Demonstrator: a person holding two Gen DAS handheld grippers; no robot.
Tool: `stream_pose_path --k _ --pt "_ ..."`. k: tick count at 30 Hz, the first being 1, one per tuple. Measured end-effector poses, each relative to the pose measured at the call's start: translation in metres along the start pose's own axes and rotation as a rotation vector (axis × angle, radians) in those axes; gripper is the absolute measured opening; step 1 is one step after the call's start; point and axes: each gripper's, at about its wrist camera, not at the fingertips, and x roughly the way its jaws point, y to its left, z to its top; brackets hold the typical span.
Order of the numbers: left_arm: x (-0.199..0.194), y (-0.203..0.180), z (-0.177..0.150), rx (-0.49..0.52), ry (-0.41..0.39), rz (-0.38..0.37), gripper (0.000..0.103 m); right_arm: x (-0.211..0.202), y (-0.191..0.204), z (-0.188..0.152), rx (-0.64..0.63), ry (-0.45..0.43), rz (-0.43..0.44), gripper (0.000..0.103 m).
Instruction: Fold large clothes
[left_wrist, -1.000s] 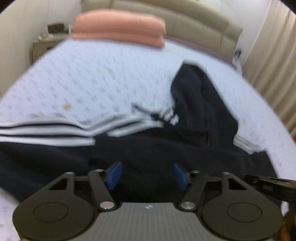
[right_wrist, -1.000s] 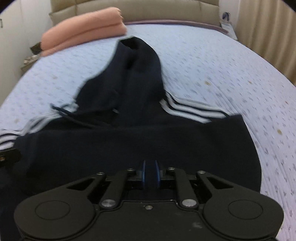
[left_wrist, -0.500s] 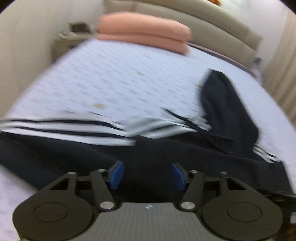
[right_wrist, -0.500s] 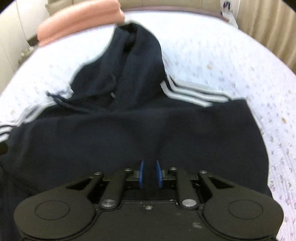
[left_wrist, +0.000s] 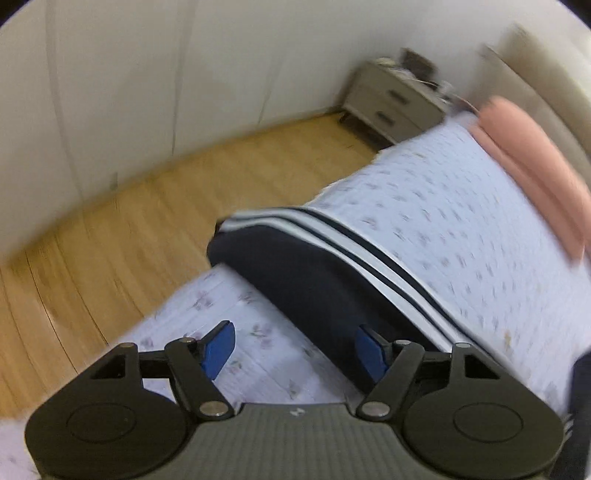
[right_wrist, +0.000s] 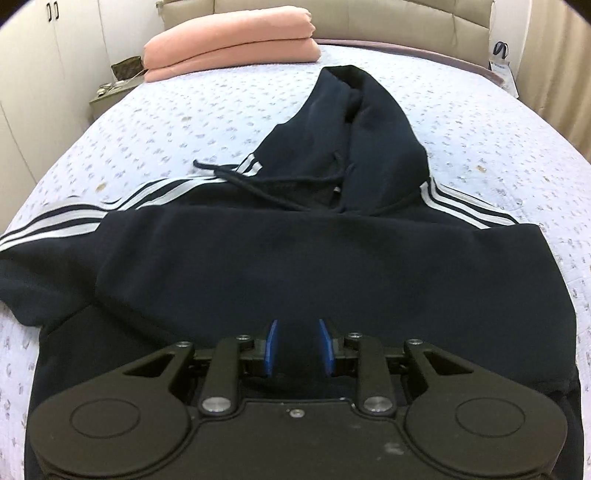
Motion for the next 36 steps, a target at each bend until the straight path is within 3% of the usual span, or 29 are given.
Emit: stream_pose_path --k 3,8,10,12,14,20,25,28,34,35,36 --pt "0.013 0.021 0.008 -0.121 0.023 -0.071 0.074 0.001 0.004 0.001 -0.003 0.007 0.002 0.031" --pt "0.03 0.014 0.011 -0.097 -0.024 -0.117 0.074 0.0 0.008 0.001 -0.025 0.004 -0.009 0.031" --pt "0.034 0.006 0.014 -0.07 -0.046 -0.098 0.064 -0.001 0.008 0.0 -0.024 0.007 -0.015 0.031" --pt "0.035 -0.001 0.015 -0.021 -0.073 -0.047 0.033 -0.002 0.006 -0.002 -0.018 0.01 -0.02 0.031" --pt "0.036 -0.005 0.017 0.003 -0.1 -0.066 0.013 -0.003 0.003 -0.005 -0.007 0.014 -0.024 0.031" --pt "-0.017 -0.049 -0.004 0.192 -0.252 -0.129 0.011 -0.008 -0.014 -0.017 0.035 0.026 -0.025 0.032" --pt "-0.07 -0.126 -0.056 0.424 -0.328 -0.272 0.01 -0.028 -0.037 -0.021 0.073 -0.004 -0.033 0.033" --pt "-0.097 -0.178 -0.103 0.552 -0.327 -0.382 0.01 -0.037 -0.054 -0.021 0.098 -0.013 -0.03 0.033" --pt "-0.141 -0.272 -0.234 0.885 -0.32 -0.558 0.01 -0.051 -0.095 -0.025 0.145 -0.035 -0.062 0.036" --pt "-0.145 -0.286 -0.26 0.95 -0.299 -0.595 0.015 -0.052 -0.103 -0.026 0.153 -0.036 -0.071 0.038" --pt "-0.144 -0.294 -0.282 1.011 -0.268 -0.624 0.03 -0.052 -0.112 -0.028 0.161 -0.032 -0.085 0.039"
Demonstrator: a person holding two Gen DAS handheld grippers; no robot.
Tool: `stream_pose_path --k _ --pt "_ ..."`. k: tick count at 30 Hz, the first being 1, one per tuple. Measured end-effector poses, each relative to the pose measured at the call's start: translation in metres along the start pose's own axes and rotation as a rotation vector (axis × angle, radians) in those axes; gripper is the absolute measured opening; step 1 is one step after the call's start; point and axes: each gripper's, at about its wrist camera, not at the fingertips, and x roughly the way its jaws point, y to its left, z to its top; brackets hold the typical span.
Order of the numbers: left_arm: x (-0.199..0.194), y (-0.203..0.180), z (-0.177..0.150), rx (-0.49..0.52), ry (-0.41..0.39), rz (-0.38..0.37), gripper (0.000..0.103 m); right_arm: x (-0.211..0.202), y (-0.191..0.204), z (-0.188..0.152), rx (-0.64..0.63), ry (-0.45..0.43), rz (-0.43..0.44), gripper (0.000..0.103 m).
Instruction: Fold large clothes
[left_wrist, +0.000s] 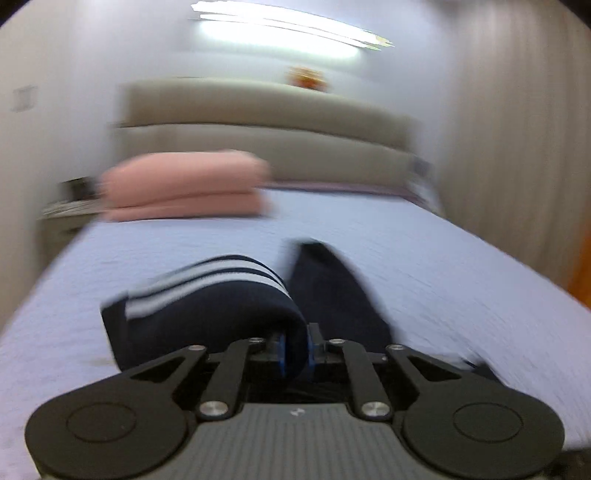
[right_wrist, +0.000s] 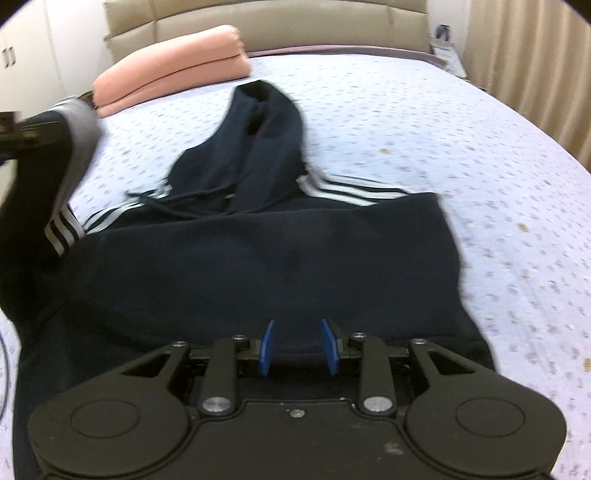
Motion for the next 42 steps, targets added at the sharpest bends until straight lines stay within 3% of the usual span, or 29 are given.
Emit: stream_pose_path --k 2,5,9,11,13,15,17,20,24,25,26,27,28,29,32,35,37,38,39,42 --pt "0.021 -0.04 -0.016 0.102 0.11 -0.091 0.053 0.003 -0.017 0.0 0.017 0.016 -0.02 0.039" --pt "0.03 -0.067 -0.042 0.158 0.221 -0.139 0.052 0.008 -0.038 0.002 0.04 0.026 -0.037 0.039" --pt "0.013 -0.045 -0.05 0.083 0.232 -0.06 0.052 0.014 -0.048 0.012 0.062 0.015 -0.009 0.039" --pt "0.006 -0.025 -0.042 0.033 0.203 0.027 0.053 0.018 -0.044 0.023 0.067 0.002 0.032 0.039" --pt "0.008 0.003 -0.036 -0.031 0.214 0.099 0.053 0.023 -0.028 0.037 0.04 -0.02 0.085 0.043" --pt "0.019 0.027 -0.036 -0.094 0.255 0.136 0.051 0.032 -0.004 0.053 0.001 -0.029 0.16 0.062" --pt "0.038 0.05 -0.044 -0.118 0.333 0.182 0.047 0.041 0.03 0.069 -0.08 -0.057 0.227 0.071" --pt "0.053 0.074 -0.064 -0.179 0.44 0.229 0.031 0.059 0.084 0.083 -0.249 -0.093 0.236 0.074" --pt "0.049 0.09 -0.08 -0.262 0.437 0.205 0.031 0.093 0.138 0.085 -0.403 -0.088 0.179 0.074" --pt "0.049 0.089 -0.08 -0.249 0.431 0.207 0.031 0.108 0.151 0.082 -0.458 -0.053 0.155 0.073" --pt "0.051 0.087 -0.08 -0.233 0.43 0.211 0.031 0.118 0.159 0.081 -0.498 -0.027 0.138 0.055" --pt "0.053 0.085 -0.08 -0.22 0.431 0.214 0.031 0.125 0.164 0.081 -0.518 -0.026 0.121 0.031" --pt "0.054 0.084 -0.079 -0.209 0.431 0.215 0.031 0.124 0.162 0.083 -0.513 -0.045 0.115 0.026" --pt "0.052 0.083 -0.078 -0.205 0.43 0.215 0.031 0.117 0.155 0.089 -0.483 -0.062 0.142 0.012" --pt "0.043 0.081 -0.075 -0.229 0.415 0.21 0.031 0.077 0.106 0.118 -0.292 -0.144 0.287 0.012" --pt "0.039 0.083 -0.069 -0.241 0.388 0.22 0.031 0.03 0.029 0.14 -0.078 -0.264 0.44 0.012" --pt "0.036 0.084 -0.064 -0.246 0.37 0.226 0.031 0.011 -0.018 0.141 0.005 -0.316 0.421 0.013" --pt "0.037 0.085 -0.063 -0.249 0.367 0.227 0.031 0.006 -0.044 0.137 0.037 -0.311 0.387 0.02" --pt "0.037 0.085 -0.061 -0.252 0.368 0.228 0.031 0.003 -0.066 0.132 0.059 -0.294 0.349 0.027" --pt "0.041 0.084 -0.061 -0.243 0.379 0.224 0.031 0.011 -0.124 0.101 0.096 -0.15 0.192 0.032"
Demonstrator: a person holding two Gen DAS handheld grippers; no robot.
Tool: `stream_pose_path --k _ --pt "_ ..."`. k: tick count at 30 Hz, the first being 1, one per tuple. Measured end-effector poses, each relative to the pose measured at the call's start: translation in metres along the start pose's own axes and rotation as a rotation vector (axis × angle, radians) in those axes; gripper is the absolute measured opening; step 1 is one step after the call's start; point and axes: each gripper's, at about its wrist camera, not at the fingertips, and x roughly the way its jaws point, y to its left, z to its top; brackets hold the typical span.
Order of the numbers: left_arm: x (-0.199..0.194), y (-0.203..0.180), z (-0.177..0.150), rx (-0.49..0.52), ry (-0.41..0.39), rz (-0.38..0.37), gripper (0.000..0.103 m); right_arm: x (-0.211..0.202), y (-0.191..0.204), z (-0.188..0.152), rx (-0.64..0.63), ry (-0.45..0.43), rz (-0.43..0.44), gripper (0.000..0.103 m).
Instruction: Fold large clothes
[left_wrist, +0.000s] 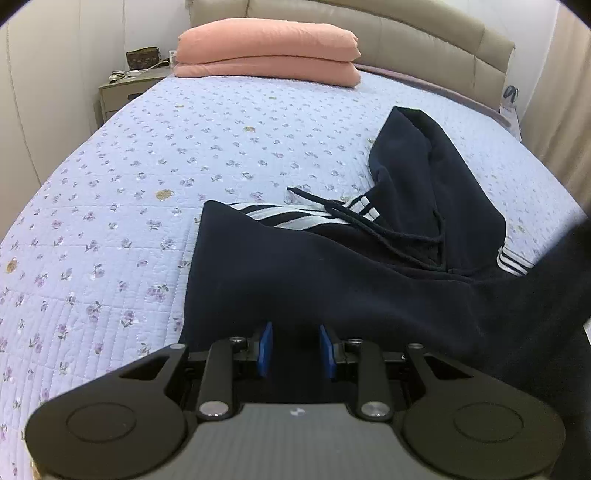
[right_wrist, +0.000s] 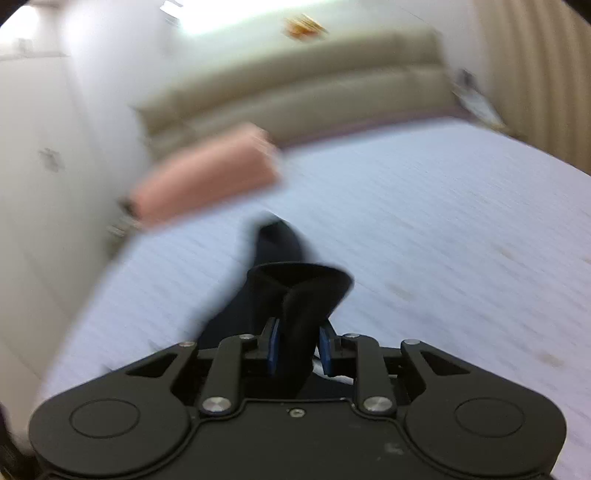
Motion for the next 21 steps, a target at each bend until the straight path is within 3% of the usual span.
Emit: stream_pose_path --k 2,4,7,8,9,10,13,14,15,16,17,21 --pt "0.001 -0.003 0.0 0.007 0.005 -0.003 0.031 0.003 -0.033 -0.024 0.04 0.136 -0.086 0.044" --pt "0.002 -0.007 0.001 0.02 0.005 -0.002 0.031 0.001 -0.05 -0.043 0.081 0.204 -0.125 0.044" --pt "0.007 -0.017 0.007 0.067 -0.006 -0.011 0.031 0.004 -0.049 -0.053 0.098 0.223 -0.119 0.045" --pt "0.01 -0.022 0.01 0.085 -0.01 -0.01 0.031 0.008 -0.044 -0.051 0.086 0.217 -0.108 0.051" --pt "0.013 -0.026 0.014 0.102 -0.015 -0.009 0.031 0.016 -0.035 -0.048 0.067 0.212 -0.106 0.065" --pt "0.016 -0.03 0.019 0.113 -0.021 -0.011 0.031 0.025 -0.027 -0.045 0.044 0.204 -0.114 0.07" --pt "0.027 -0.033 0.031 0.111 -0.031 -0.019 0.031 0.049 -0.015 -0.038 -0.018 0.175 -0.169 0.074" --pt "0.033 -0.033 0.033 0.108 -0.025 -0.011 0.031 0.061 -0.014 -0.036 -0.027 0.207 -0.203 0.075" --pt "0.038 -0.033 0.034 0.104 -0.021 0.002 0.031 0.067 -0.017 -0.033 -0.03 0.239 -0.199 0.065" --pt "0.042 -0.031 0.035 0.1 -0.017 0.01 0.031 0.073 -0.018 -0.033 -0.03 0.263 -0.17 0.046" --pt "0.044 -0.03 0.036 0.095 -0.017 0.016 0.031 0.075 -0.015 -0.033 -0.045 0.273 -0.152 0.005" --pt "0.044 -0.028 0.036 0.096 -0.041 0.022 0.031 0.041 0.009 -0.02 -0.157 0.103 -0.135 0.002"
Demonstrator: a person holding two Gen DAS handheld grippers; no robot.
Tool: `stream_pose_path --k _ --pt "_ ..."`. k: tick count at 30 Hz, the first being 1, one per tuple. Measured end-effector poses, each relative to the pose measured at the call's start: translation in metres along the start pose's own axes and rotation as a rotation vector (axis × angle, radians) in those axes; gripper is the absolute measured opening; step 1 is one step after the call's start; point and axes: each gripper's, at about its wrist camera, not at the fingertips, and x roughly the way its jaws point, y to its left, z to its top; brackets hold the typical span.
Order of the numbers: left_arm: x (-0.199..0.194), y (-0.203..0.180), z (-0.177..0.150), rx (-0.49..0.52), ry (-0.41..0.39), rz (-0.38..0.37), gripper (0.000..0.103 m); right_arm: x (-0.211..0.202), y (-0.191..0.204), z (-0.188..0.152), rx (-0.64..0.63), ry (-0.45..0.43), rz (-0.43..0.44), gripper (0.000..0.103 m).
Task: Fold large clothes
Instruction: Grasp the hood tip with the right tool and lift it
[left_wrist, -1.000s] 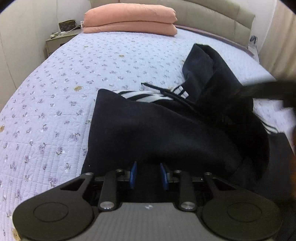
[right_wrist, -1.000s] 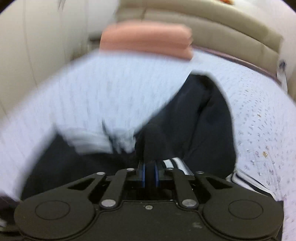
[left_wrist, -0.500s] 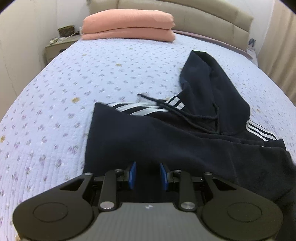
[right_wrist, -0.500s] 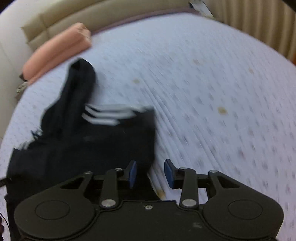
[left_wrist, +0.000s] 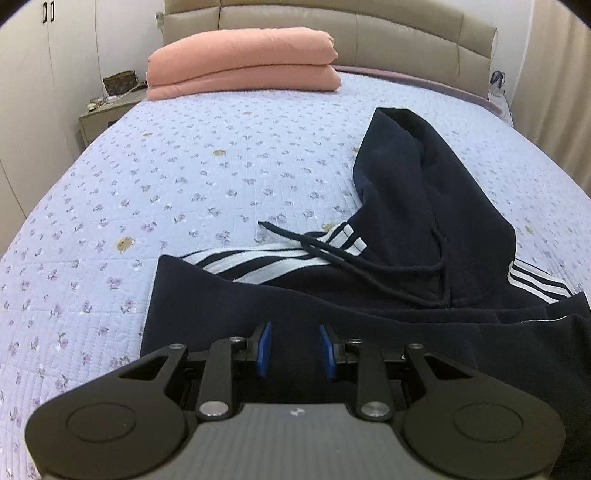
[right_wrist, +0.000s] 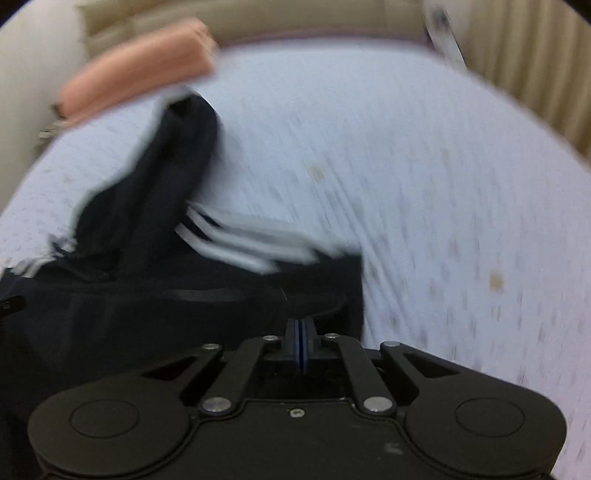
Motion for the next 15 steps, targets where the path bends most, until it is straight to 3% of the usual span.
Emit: stream_pose_path --k 4,10,15 --pt "0.001 0.002 0.001 -0.012 -0.016 0.007 0.031 -0.029 -0.006 0.015 0.034 -0.119 -0.012 0.002" --pt "0.005 0.002 0.001 0.0 -0.019 0.024 0.031 -0.012 -0.017 -0.007 0.05 -0.033 -0.093 0.002" --pt "0.019 0.007 -0.008 0.033 0.009 0.061 0.031 0.026 -0.023 -0.04 0.068 0.088 -0.146 0.002"
